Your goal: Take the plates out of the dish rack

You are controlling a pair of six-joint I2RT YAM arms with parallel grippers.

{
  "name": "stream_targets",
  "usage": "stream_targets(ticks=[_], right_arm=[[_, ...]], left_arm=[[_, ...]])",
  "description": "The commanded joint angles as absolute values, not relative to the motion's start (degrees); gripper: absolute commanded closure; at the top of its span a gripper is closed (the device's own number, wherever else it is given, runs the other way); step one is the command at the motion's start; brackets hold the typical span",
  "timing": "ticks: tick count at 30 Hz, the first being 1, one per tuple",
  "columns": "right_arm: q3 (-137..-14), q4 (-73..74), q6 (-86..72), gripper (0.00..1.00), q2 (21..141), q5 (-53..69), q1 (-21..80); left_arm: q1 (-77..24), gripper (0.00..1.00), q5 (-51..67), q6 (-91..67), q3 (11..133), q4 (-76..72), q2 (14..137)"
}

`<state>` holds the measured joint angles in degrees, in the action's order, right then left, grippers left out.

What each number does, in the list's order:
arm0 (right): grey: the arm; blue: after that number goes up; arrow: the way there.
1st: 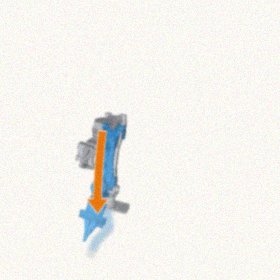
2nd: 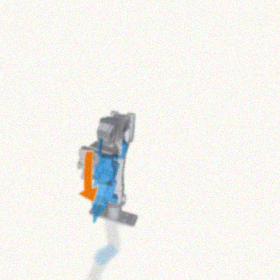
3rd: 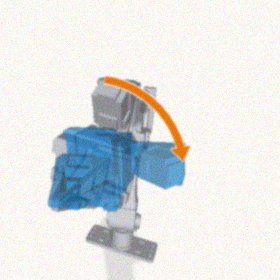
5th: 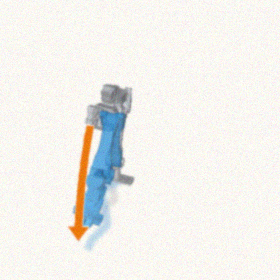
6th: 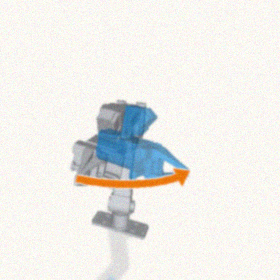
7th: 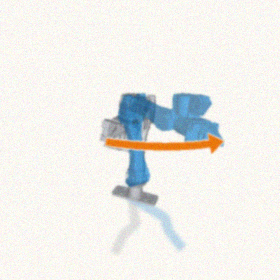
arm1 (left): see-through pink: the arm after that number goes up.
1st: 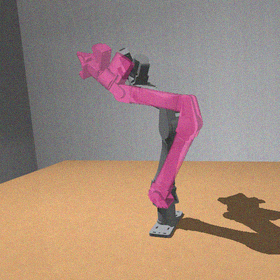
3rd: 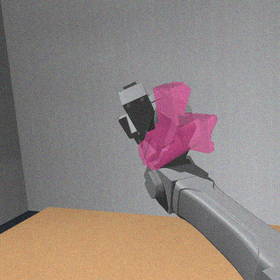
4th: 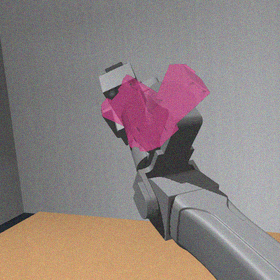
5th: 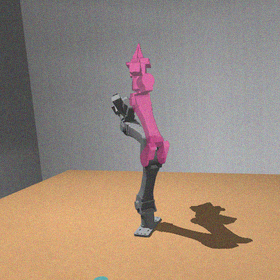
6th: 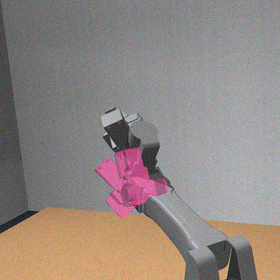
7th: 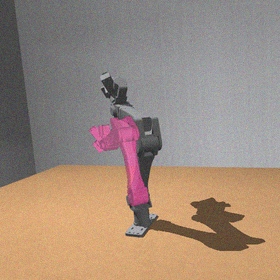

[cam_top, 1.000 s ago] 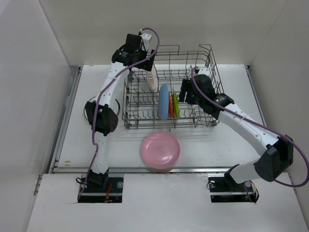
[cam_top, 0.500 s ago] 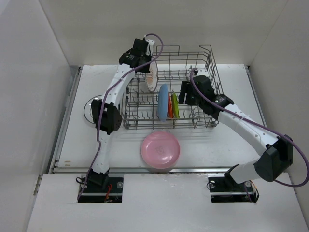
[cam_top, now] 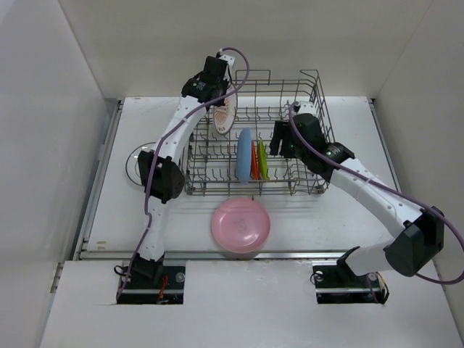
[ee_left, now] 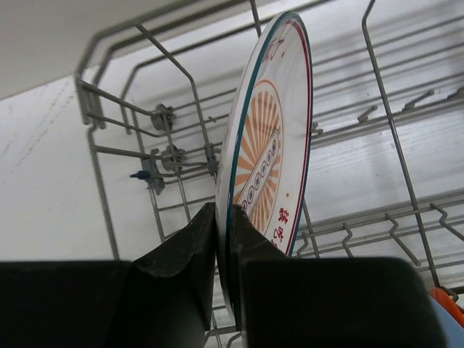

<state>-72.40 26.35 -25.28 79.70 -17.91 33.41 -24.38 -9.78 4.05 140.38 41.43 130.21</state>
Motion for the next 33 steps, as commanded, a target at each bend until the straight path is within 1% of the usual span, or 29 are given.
stream_targets(ticks=[1,12,15,18,19,20,21,22,23,25,26,27,28,31,32,33], right_arm=[[-72.7,23.8,-24.9,0.24,76.8,-19.5,33.2],[-74.6,23.8,-24.4,0.24,76.3,-15.5,33.2],[-74.6,23.8,-23.1,0.24,75.7,-12.6,33.2],[-75.1,22.3,-22.2,0.24,75.2,-7.5,33.2],[-75.1,22.3,-21.4,0.24,75.1,-6.2,33.2],[-75.1,21.5,-20.7,0.24,75.1,-5.1,33.8],[-75.1,20.6,-20.7,0.24,75.1,-3.4,33.8],[-75.1,20.6,-20.7,0.24,75.1,-2.7,34.4],[-75.1,19.8,-20.7,0.24,75.1,-2.7,34.5],[-75.7,19.1,-20.7,0.24,76.2,-1.2,34.5],[-75.7,18.6,-20.7,0.24,76.2,-1.2,34.5],[-76.5,18.5,-21.2,0.24,77.1,-0.7,34.5],[-77.8,18.5,-21.2,0.24,78.4,0.3,34.5],[-80.2,19.1,-21.2,0.24,80.6,1.6,34.5],[-80.2,19.1,-21.2,0.24,81.8,2.2,34.5],[-81.7,19.1,-21.7,0.24,83.0,2.2,34.5]], left_arm=[[-25.0,1.00,-11.5,3.3,148.1,36.0,122.0],[-24.4,1.00,-12.7,4.7,149.2,36.6,117.2],[-21.3,1.00,-12.7,3.3,149.2,37.9,115.1],[-14.4,1.00,-10.6,-0.4,147.5,40.3,111.8],[-11.8,1.00,-6.5,-2.0,146.3,41.0,109.7],[-6.1,1.00,-3.5,-3.8,144.9,41.6,108.5],[-3.0,1.00,0.0,-5.3,142.8,41.6,107.2],[0.1,1.00,4.1,-7.9,137.4,41.6,104.6],[5.7,1.00,12.8,-8.7,134.7,41.6,103.7],[10.2,1.00,20.5,-8.7,128.2,44.2,103.1],[12.0,1.00,26.4,-7.7,126.3,45.6,103.1],[14.9,1.00,28.5,-6.4,124.8,47.4,103.7],[16.1,1.00,30.4,-4.9,123.3,51.0,104.3],[18.9,1.00,36.1,2.7,115.8,54.4,106.1],[18.9,1.00,36.6,4.2,110.7,54.4,106.1],[20.2,1.00,36.7,6.0,104.6,51.2,104.8]])
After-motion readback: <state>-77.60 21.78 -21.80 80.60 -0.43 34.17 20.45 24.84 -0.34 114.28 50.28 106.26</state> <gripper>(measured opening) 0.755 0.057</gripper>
